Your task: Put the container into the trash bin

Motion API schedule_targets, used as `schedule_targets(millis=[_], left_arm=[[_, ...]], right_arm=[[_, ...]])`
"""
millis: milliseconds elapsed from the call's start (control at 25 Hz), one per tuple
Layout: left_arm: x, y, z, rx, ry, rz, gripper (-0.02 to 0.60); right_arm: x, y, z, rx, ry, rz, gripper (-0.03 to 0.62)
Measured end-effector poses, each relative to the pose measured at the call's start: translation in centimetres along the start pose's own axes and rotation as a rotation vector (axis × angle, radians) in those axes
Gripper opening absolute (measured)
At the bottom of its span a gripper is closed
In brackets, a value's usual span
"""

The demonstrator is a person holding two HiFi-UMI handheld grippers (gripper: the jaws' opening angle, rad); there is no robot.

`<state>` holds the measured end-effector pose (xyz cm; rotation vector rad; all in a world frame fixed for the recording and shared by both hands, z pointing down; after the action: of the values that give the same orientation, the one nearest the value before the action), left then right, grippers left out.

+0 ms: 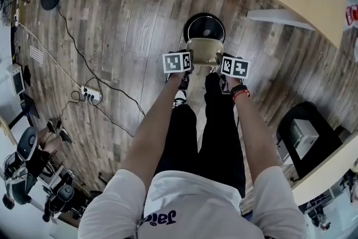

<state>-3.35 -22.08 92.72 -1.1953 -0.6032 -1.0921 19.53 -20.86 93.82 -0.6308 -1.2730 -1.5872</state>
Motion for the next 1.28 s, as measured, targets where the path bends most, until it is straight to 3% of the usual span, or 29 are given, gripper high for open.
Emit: schedule_targets(millis=[400, 1160, 1240, 1280], left_arm=[[4.9, -1.0, -1.2, 0.052, 0.027, 0.017, 0.124], [11.1, -3.2, -2.5, 0.049, 0.072, 0.025, 0.133], [11.4, -3.3, -2.5, 0.054, 0.070, 0.021, 0.138], [11.5, -3.3, -2.5, 0.060, 0.069, 0.020, 0.155]], right_arm=[[4.5, 2.3, -1.4, -0.038, -0.012, 0.011, 0.138], [10.4, 5.1, -3.4, -0.045, 0.010, 0.005, 0.141], [10.6, 5.0, -3.5, -0.069, 0.007, 0.012, 0.146], [10.7, 5.0, -3.6, -0.082, 0.003, 0.020, 0.183]])
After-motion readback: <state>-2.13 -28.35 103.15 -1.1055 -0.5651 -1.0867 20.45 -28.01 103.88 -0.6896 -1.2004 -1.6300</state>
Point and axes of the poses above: the fingertips, and each gripper's own axes: x forward along the fingers, y to its right, z out of its underside, the point moved 10 cm from there along -x, backward along the fingers, and after that the axes turned 9 degrees about y, right-handed, at the moved point
